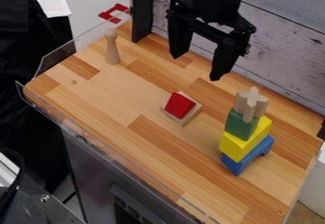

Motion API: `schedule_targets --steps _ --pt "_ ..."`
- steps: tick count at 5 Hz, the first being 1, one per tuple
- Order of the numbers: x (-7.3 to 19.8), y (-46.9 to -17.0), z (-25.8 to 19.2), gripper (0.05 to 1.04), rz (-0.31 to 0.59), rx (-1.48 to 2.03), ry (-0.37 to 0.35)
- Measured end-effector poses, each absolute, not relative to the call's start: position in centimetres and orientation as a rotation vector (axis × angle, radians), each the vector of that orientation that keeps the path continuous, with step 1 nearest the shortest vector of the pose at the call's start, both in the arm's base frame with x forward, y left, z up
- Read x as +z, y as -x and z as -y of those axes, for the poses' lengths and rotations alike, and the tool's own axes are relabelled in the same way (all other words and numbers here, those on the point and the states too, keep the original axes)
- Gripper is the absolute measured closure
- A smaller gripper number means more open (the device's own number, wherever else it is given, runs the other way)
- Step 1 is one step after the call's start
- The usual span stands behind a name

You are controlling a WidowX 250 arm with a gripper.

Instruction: Put the plus to the left side of red triangle

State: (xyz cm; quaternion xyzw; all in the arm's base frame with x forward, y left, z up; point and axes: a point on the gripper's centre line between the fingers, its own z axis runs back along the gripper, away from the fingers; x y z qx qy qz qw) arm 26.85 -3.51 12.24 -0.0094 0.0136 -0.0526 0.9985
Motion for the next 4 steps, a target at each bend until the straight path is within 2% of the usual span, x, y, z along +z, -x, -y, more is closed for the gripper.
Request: schedule_targets --steps 1,2,3,4 --pt "11.3 -26.5 3.5 0.084 -0.064 -0.104 0.018" --pt "11.7 -26.2 3.3 0.084 -0.074 -0.104 0.041" --pt "13.3 -26.1 2.6 0.084 -0.021 -0.099 0.048" --pt "14.8 -25.4 2.5 0.084 -0.010 -0.106 0.046"
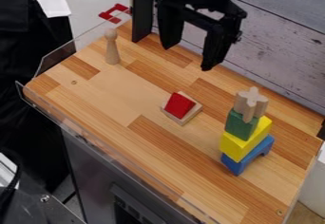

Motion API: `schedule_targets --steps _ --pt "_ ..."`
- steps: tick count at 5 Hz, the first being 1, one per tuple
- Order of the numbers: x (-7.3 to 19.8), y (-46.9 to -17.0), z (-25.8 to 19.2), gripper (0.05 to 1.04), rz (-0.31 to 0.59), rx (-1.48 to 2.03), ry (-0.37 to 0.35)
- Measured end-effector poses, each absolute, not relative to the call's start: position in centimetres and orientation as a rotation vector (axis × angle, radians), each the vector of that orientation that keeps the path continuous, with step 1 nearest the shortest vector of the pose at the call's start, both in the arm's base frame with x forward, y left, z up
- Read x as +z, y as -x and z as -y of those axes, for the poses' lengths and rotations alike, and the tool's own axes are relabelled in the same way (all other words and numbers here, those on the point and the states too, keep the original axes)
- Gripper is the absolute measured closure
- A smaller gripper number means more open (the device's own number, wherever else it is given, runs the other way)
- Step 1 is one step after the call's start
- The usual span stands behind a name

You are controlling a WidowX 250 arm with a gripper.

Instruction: Put the plus to the left side of red triangle

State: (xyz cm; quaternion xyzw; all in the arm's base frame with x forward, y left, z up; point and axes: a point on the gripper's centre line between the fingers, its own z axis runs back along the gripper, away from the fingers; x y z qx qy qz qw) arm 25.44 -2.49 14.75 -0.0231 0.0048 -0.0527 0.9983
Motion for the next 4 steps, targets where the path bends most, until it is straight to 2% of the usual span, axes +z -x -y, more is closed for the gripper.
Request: schedule_targets --steps 1,4 --pt "15.4 -24.4 3.4 0.084 -0.056 -0.149 0.003" --pt "15.1 -23.2 7.3 0.084 -0.112 -0.262 -0.018"
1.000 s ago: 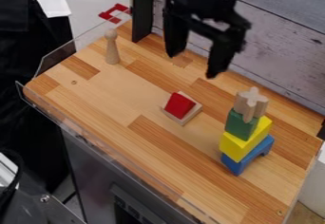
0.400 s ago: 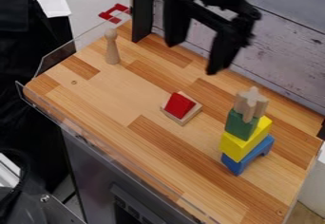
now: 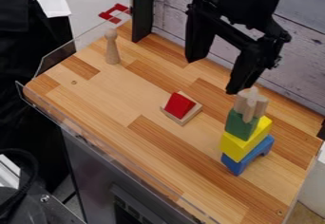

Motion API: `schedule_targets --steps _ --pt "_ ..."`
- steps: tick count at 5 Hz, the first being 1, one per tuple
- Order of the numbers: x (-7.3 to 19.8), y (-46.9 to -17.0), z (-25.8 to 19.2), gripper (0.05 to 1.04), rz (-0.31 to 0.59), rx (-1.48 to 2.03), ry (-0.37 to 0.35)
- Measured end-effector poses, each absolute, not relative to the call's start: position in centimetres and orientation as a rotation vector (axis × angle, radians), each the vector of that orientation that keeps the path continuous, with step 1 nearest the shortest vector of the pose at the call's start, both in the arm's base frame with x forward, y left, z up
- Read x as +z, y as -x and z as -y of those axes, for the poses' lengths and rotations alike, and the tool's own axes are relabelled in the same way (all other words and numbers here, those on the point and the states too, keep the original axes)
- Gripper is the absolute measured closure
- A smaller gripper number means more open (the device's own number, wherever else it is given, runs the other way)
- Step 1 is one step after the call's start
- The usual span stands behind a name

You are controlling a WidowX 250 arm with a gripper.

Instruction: Put the plus to the left side of red triangle

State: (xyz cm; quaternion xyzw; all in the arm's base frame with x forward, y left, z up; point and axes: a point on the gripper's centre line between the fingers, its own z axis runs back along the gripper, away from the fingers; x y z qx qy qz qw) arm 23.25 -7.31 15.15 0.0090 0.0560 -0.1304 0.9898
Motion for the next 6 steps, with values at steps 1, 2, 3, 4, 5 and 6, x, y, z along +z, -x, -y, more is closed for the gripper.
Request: schedule_targets --steps 1,2,3,4,5,6 --pt "14.5 -23.4 7.9 0.084 -0.129 -0.275 -0.004" --pt "13.8 -23.4 8.3 0.084 -0.156 -0.286 0.010" --pt "13.5 -23.2 9.1 0.084 -0.163 -0.311 0.026" --pt "12.3 -23.5 9.5 0.084 -0.193 -0.315 0.032" --pt "11.2 -24.6 10.2 0.084 -0.201 -0.316 0.050" --pt "10.4 -25.3 10.2 0.084 -0.215 -0.307 0.058"
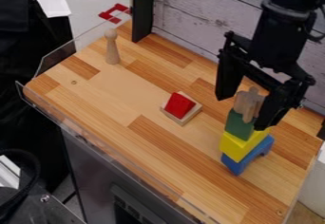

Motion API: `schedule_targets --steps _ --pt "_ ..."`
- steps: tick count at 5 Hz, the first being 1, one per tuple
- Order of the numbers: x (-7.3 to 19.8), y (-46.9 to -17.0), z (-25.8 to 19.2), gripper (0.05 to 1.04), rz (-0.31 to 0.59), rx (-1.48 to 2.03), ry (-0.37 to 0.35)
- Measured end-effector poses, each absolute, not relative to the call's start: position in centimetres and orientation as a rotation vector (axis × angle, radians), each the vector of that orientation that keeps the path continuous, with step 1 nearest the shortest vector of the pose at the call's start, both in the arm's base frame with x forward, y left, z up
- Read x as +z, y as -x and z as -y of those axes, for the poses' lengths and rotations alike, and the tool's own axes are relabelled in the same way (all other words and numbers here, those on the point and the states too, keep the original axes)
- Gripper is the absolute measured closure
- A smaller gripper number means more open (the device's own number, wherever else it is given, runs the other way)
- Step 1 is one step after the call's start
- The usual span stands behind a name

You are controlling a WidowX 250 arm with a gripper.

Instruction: Put the plus to the left side of red triangle

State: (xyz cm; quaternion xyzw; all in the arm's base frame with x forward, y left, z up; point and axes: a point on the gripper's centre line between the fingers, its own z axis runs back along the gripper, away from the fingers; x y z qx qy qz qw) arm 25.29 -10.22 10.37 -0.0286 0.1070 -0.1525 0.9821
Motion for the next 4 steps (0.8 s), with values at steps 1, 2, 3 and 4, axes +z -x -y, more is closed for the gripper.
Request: schedule_targets --steps 1,2,3,4 --pt "10.1 -26.2 10.4 0.095 -0.204 -0.301 0.068" --pt "10.0 -26.9 9.9 0.174 -0.180 -0.274 0.075" --pt "10.0 -27.1 9.8 0.477 -0.170 -0.254 0.082" --pt "10.2 -27.1 9.4 0.620 -0.175 -0.233 0.085"
